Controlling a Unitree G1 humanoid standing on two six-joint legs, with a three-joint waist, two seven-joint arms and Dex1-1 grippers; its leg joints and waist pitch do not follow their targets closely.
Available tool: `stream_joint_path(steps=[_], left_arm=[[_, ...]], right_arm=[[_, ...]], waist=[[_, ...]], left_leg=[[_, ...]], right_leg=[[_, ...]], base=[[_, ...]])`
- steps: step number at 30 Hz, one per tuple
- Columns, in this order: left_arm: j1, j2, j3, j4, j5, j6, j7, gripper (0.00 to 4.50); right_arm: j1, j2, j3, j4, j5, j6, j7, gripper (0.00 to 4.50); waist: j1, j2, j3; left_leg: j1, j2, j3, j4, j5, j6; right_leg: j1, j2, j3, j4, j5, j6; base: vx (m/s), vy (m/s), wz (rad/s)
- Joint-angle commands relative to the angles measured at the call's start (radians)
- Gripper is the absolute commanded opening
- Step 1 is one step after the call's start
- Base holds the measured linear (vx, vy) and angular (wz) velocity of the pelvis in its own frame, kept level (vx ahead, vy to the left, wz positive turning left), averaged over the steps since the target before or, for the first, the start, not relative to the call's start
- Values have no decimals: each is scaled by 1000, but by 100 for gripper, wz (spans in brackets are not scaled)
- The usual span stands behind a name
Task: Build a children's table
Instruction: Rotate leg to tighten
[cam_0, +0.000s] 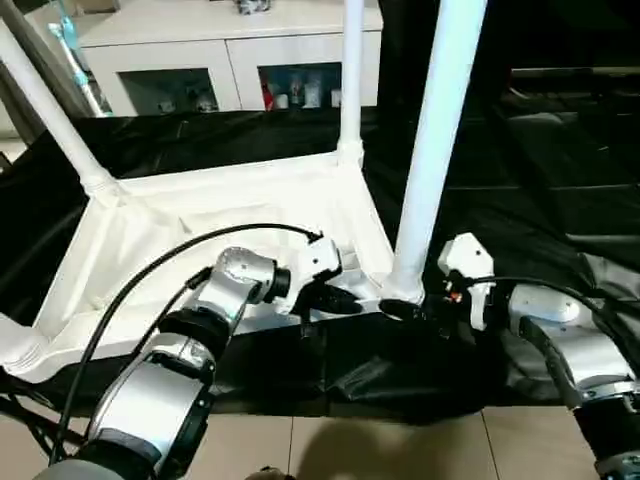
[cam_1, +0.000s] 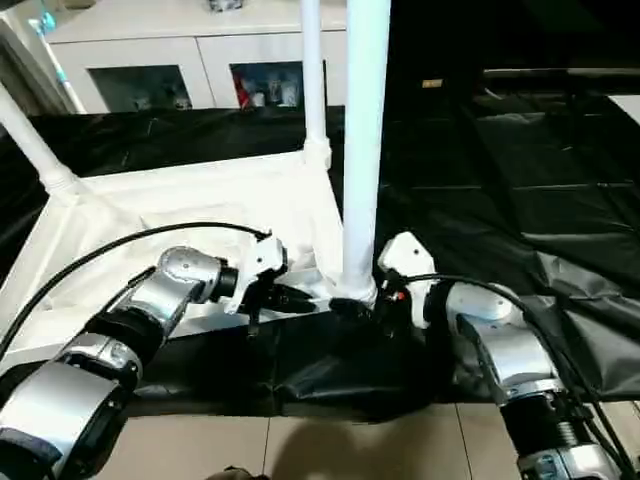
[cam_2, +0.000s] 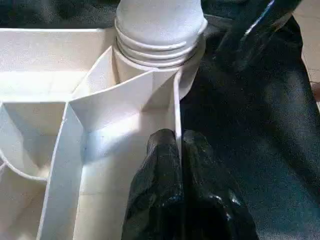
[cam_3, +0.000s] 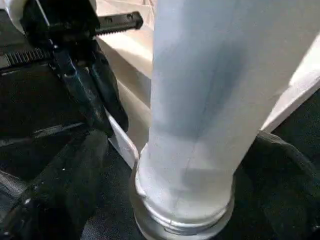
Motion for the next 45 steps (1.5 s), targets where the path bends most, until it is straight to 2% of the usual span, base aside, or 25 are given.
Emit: stream_joint_path(steps=[1, 4, 6, 9, 12, 17, 23, 26, 31, 32, 34, 37, 39, 40, 45], left_arm=[[0, -1, -7, -32, -16, -6, -43, 0], [1, 1, -7, -34, -15, -6, -43, 0], [2, 1, -7, -36, -14, -5, -42, 0], [4, 2, -9, -39, -15, -3, -41, 0], [6, 2, -9, -40, -15, -3, -41, 0], [12, 4, -12, -43, -13, -3, -43, 0], [13, 5, -11, -44, -13, -3, -40, 0], [9, -4, -5, -37, -14, -10, -14, 0], [-15, -34, 7, -5, 1, -5, 102, 0], [-33, -49, 12, 15, 10, 11, 173, 0], [-69, -81, 21, 53, 27, 42, 309, 0], [-109, -129, 44, 88, 27, 87, 468, 0], [-116, -140, 49, 94, 25, 93, 495, 0], [-126, -158, 56, 105, 22, 107, 540, 0], [-156, -199, 71, 136, 17, 132, 645, 0]], right_arm=[[-15, 4, 2, 7, -1, 8, -7, 398], [-15, 0, 7, 11, -3, 8, -5, 380], [-15, -3, 8, 14, -7, 5, -3, 346], [-14, -3, 5, 20, -11, 0, 2, 341], [-14, -3, 4, 24, -14, -2, 4, 302], [-13, -5, 9, 31, -20, -9, 9, 271], [-13, 14, 3, 35, -19, -7, -10, 259], [-28, 55, -16, 56, -22, 25, -85, 257], [-48, 125, -28, 97, -48, 65, -218, 256], [-54, 152, -28, 105, -57, 80, -263, 256], [-71, 207, -31, 120, -76, 113, -355, 256], [-109, 275, -43, 169, -108, 154, -496, 256], [-121, 291, -49, 189, -118, 162, -534, 256], [-143, 316, -59, 223, -129, 171, -596, 256], [-208, 383, -81, 314, -153, 181, -741, 256]], waist=[[-5, -25, -73], [-3, -26, -72], [-3, -27, -73], [-3, -28, -72], [-3, -28, -73], [-3, -30, -73], [-3, -29, -73], [-6, -29, -72], [-23, -27, -70], [-28, -25, -70], [-34, -25, -70], [-36, -26, -71], [-37, -28, -72], [-41, -25, -73], [-53, -23, -76]], left_leg=[[18, 52, -17, -63, -178, 115], [17, 52, -17, -62, -177, 115], [17, 52, -17, -62, -175, 116], [17, 52, -17, -61, -171, 119], [16, 51, -17, -61, -166, 121], [16, 52, -17, -60, -163, 124], [16, 51, -17, -60, -157, 125], [15, 51, -17, -61, -162, 122], [16, 48, -19, -66, -196, 91], [15, 46, -20, -67, -202, 85], [21, 44, -19, -66, -199, 68], [21, 42, -20, -67, -192, 59], [18, 41, -20, -65, -177, 68], [17, 41, -19, -64, -165, 72], [14, 38, -21, -61, -140, 88]], right_leg=[[50, -60, 33, -59, -197, -239], [51, -60, 33, -59, -199, -239], [51, -60, 33, -59, -204, -236], [51, -61, 33, -59, -205, -235], [51, -60, 33, -59, -205, -234], [51, -59, 32, -59, -208, -232], [51, -60, 32, -58, -203, -233], [51, -60, 31, -59, -213, -233], [49, -57, 30, -63, -254, -223], [49, -56, 30, -63, -259, -221], [47, -56, 32, -67, -262, -219], [49, -57, 31, -69, -272, -208], [52, -58, 31, -68, -245, -209], [50, -57, 33, -64, -218, -217], [55, -57, 30, -59, -166, -233]], base=[[0, 0, 0], [0, 0, 0], [0, 0, 0], [0, 0, 0], [0, 0, 0], [0, 0, 0], [0, 0, 0], [0, 0, 0], [0, 0, 0], [0, 0, 0], [0, 0, 0], [0, 0, 0], [0, 0, 0], [0, 0, 0], [0, 0, 0]])
